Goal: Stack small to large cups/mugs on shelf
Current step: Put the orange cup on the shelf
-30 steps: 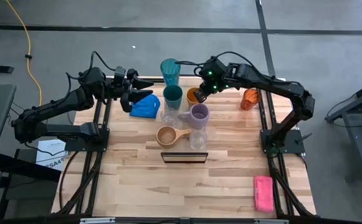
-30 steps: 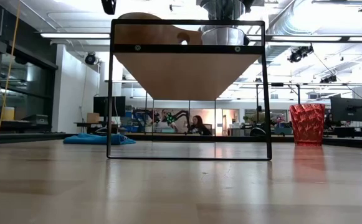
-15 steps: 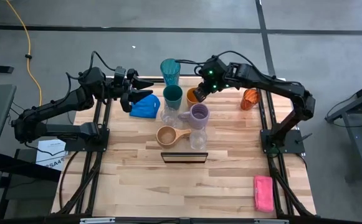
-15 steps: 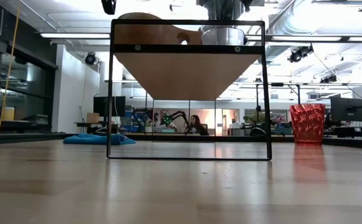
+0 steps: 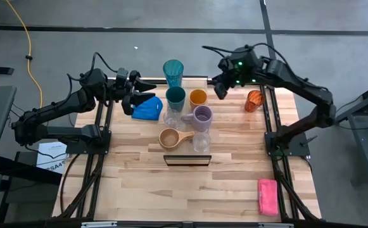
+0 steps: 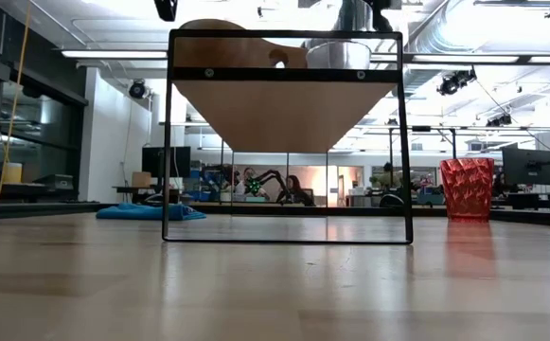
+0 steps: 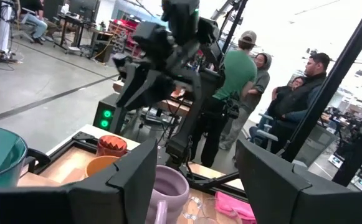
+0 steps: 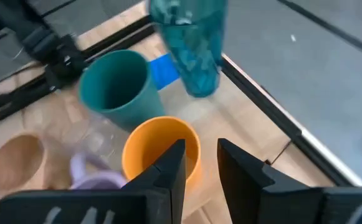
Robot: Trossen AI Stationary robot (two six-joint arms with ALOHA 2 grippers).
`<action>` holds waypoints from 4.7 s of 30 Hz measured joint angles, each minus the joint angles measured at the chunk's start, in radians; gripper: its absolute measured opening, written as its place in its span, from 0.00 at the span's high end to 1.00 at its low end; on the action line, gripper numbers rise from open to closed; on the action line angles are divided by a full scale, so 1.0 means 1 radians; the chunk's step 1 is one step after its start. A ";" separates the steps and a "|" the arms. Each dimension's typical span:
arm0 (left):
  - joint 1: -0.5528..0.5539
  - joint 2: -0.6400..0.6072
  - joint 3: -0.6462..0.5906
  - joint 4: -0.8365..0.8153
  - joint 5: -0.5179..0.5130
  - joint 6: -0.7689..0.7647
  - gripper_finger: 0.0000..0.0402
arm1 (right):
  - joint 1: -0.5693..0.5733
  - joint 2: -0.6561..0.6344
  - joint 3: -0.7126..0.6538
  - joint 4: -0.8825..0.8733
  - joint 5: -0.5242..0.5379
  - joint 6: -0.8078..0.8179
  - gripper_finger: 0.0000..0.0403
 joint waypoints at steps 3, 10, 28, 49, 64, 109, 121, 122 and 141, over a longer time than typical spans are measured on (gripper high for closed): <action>0.000 0.000 0.000 0.001 0.000 0.003 0.48 | 0.012 -0.034 0.000 -0.014 -0.023 -0.085 0.79; 0.000 -0.015 0.000 0.003 0.014 0.008 0.48 | 0.029 -0.098 0.000 0.003 -0.128 -0.220 0.79; 0.000 -0.044 0.000 0.000 0.010 0.053 0.49 | 0.025 -0.474 -0.757 1.003 -0.315 0.025 0.79; 0.000 -0.044 0.000 -0.002 0.009 0.053 0.49 | -0.082 -0.420 -0.647 0.598 0.008 0.311 0.79; 0.000 -0.044 0.000 -0.002 0.009 0.053 0.49 | -0.344 -0.190 -0.591 -0.273 0.162 0.476 0.65; 0.000 -0.043 0.000 -0.002 -0.051 0.087 0.49 | -0.394 -0.371 -1.004 -0.001 0.447 1.318 0.68; 0.000 -0.043 0.000 -0.001 -0.051 0.087 0.49 | -0.393 -0.397 -0.972 0.006 0.444 1.141 0.99; 0.000 -0.043 0.000 -0.001 -0.051 0.087 0.48 | -0.390 -0.412 -0.956 0.009 0.445 1.104 0.99; 0.000 -0.043 0.000 -0.003 -0.051 0.077 0.48 | -0.358 -0.652 -0.585 0.500 -0.121 0.149 1.00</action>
